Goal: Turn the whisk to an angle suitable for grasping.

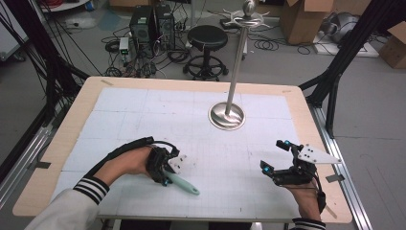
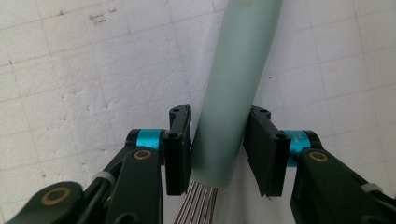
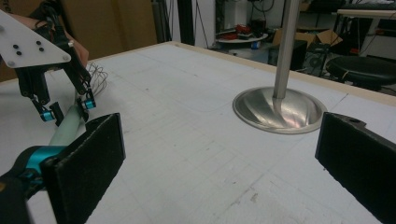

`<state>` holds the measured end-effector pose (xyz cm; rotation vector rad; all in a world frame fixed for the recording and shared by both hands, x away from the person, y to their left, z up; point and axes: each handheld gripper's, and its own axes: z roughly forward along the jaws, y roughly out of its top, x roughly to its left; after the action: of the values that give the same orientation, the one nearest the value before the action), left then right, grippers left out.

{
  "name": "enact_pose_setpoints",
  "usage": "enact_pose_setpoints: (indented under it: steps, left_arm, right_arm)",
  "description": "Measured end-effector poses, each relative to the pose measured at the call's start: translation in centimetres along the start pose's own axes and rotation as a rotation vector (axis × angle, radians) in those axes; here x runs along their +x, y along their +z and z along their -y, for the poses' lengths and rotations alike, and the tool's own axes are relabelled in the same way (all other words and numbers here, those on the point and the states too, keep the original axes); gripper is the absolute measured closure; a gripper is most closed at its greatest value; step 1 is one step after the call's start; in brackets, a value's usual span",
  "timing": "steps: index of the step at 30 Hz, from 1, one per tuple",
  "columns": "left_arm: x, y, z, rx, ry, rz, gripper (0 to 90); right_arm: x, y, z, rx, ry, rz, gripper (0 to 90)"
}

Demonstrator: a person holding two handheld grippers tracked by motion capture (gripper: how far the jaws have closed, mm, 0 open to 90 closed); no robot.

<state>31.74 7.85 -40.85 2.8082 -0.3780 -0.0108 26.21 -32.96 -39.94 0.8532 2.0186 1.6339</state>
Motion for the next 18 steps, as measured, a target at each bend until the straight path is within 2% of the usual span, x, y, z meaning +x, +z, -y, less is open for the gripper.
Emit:
enact_pose_setpoints:
  steps: [3, 7, 8, 11, 16, 18]
  left_arm:
    - [-0.1, -0.1, 0.0, 0.005, 0.023, -0.003, 63.4]
    - [-0.1, -0.2, 0.0, 0.016, 0.015, -0.015, 67.4]
    - [-0.1, -0.2, 0.1, 0.017, -0.003, -0.014, 69.0]
    - [-0.1, -0.3, 0.2, 0.02, 0.007, -0.015, 69.2]
    - [-0.1, -0.8, 0.2, 0.003, 0.011, -0.03, 69.3]
    - [-0.2, -1.2, 0.3, -0.015, 0.007, -0.057, 69.3]
  right_arm:
    - [0.0, 0.0, 0.0, 0.001, 0.002, -0.001, 0.1]
    - [-0.1, 0.1, 0.1, 0.0, -0.002, -0.001, 0.1]
    - [0.0, 0.1, 0.1, 0.0, -0.001, -0.001, 0.1]
    - [0.0, 0.0, 0.1, 0.002, 0.0, -0.002, 0.1]
    - [-0.1, 0.1, 0.1, 0.0, -0.002, 0.0, 0.1]
    - [-0.1, 0.1, 0.1, 0.001, -0.001, -0.001, 0.1]
